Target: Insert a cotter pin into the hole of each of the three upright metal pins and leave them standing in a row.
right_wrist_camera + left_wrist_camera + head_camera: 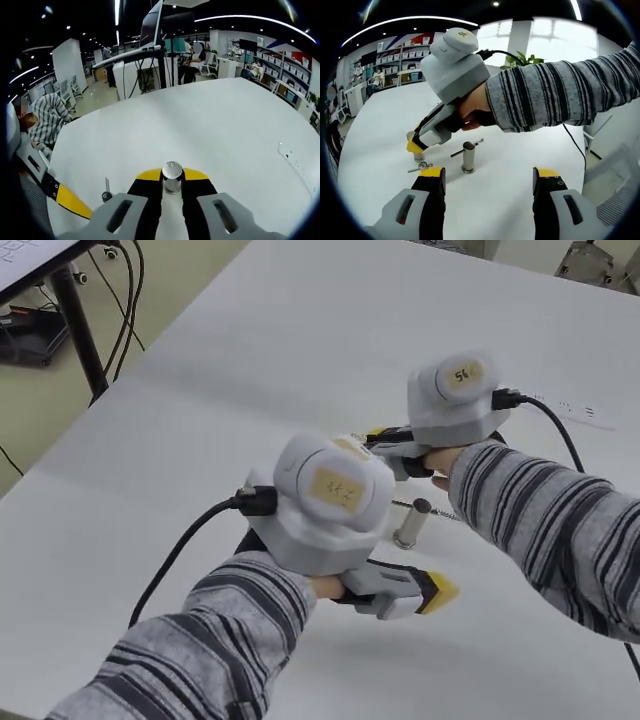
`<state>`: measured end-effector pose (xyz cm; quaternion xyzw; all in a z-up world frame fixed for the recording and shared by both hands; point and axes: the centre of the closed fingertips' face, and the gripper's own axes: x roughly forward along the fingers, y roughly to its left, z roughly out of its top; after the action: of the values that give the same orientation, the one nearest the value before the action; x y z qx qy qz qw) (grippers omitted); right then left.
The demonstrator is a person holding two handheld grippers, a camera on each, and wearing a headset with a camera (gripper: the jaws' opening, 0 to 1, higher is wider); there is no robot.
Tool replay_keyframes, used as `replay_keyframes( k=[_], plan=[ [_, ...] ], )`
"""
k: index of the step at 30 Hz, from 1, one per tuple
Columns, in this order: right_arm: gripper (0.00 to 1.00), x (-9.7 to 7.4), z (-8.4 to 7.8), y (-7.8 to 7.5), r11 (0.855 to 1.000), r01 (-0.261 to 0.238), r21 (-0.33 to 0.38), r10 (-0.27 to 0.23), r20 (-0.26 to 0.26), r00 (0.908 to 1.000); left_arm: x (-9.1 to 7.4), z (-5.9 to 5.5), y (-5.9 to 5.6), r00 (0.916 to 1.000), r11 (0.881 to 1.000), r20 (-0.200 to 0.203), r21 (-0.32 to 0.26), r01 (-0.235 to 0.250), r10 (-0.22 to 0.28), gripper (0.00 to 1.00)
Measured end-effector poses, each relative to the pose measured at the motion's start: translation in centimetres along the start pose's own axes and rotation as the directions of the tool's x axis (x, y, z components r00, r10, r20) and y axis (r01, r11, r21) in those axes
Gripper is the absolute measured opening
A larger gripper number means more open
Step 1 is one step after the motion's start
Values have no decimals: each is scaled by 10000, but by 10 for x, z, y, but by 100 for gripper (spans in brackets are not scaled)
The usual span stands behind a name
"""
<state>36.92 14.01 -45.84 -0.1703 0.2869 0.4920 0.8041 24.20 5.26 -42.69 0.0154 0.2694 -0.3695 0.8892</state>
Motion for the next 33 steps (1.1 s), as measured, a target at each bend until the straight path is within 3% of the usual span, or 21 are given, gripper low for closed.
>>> replay_keyframes(
  k=[8, 20, 28, 33],
  plan=[
    [9, -16, -6, 2, 9984, 157, -543, -171, -250, 9995, 1, -2, 0, 10000, 10000, -85, 54, -15, 15, 70],
    [8, -54, -32, -20, 9972, 740, 110, -733, -511, 9960, 2, 2, -6, 9998, 9995, 31, 207, 218, -218, 75],
    [9, -83, -54, -34, 9891, 1392, 477, -1357, -690, 9883, 2, 7, -9, 9993, 9988, 229, 388, 290, -299, 81],
    [8, -99, -65, -32, 9833, 1658, 744, -1604, -731, 9843, 3, 8, -12, 9991, 9982, 262, 497, 334, -347, 85]
  ],
)
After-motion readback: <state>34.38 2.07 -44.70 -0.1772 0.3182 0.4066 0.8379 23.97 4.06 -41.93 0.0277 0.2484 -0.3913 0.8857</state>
